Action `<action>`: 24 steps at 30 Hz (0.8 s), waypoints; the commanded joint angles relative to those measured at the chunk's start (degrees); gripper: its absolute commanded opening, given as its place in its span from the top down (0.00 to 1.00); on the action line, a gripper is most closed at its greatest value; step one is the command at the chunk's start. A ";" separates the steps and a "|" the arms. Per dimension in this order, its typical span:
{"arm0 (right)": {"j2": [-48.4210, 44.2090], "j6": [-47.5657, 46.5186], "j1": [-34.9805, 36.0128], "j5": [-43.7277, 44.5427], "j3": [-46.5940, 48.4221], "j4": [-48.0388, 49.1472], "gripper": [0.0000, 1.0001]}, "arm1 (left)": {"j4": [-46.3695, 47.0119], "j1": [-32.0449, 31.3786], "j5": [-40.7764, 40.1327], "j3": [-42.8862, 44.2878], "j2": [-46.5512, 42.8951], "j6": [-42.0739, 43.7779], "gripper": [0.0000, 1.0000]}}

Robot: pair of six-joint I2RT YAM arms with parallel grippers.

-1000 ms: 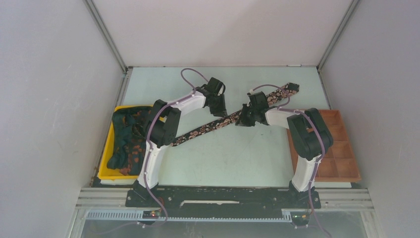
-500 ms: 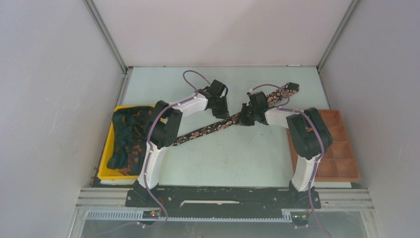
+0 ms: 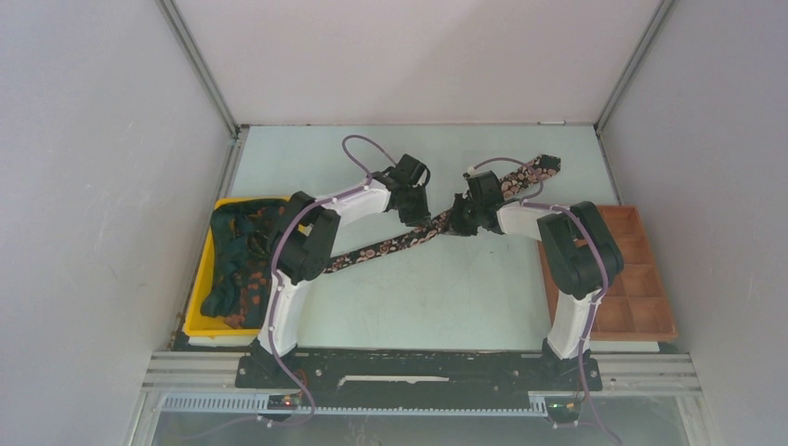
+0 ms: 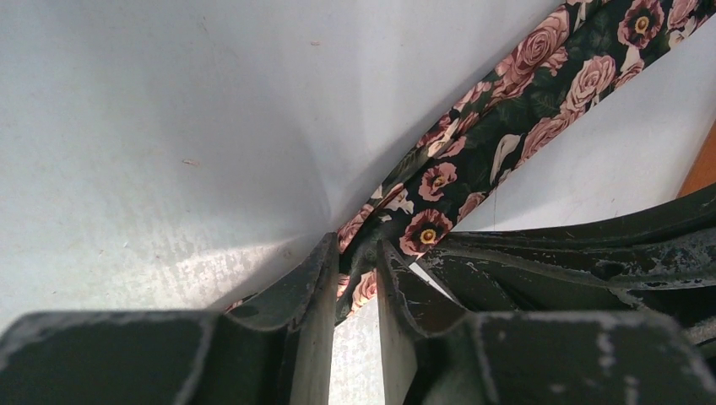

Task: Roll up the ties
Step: Flatten out the tie at the center of the board.

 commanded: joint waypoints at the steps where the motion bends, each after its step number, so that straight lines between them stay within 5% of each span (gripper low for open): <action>1: 2.49 -0.58 0.02 3.00 -0.21 -2.92 0.96 | -1.13 -0.77 -2.13 -1.11 -4.09 -1.71 0.71; 16: -1.40 -3.46 1.48 4.52 -0.25 -5.20 0.96 | -1.80 0.59 -14.98 -3.73 -14.76 2.60 0.38; 24: -7.02 -5.99 4.98 7.09 -0.25 -6.31 0.98 | -0.83 0.63 -26.11 -23.92 -35.78 2.47 0.34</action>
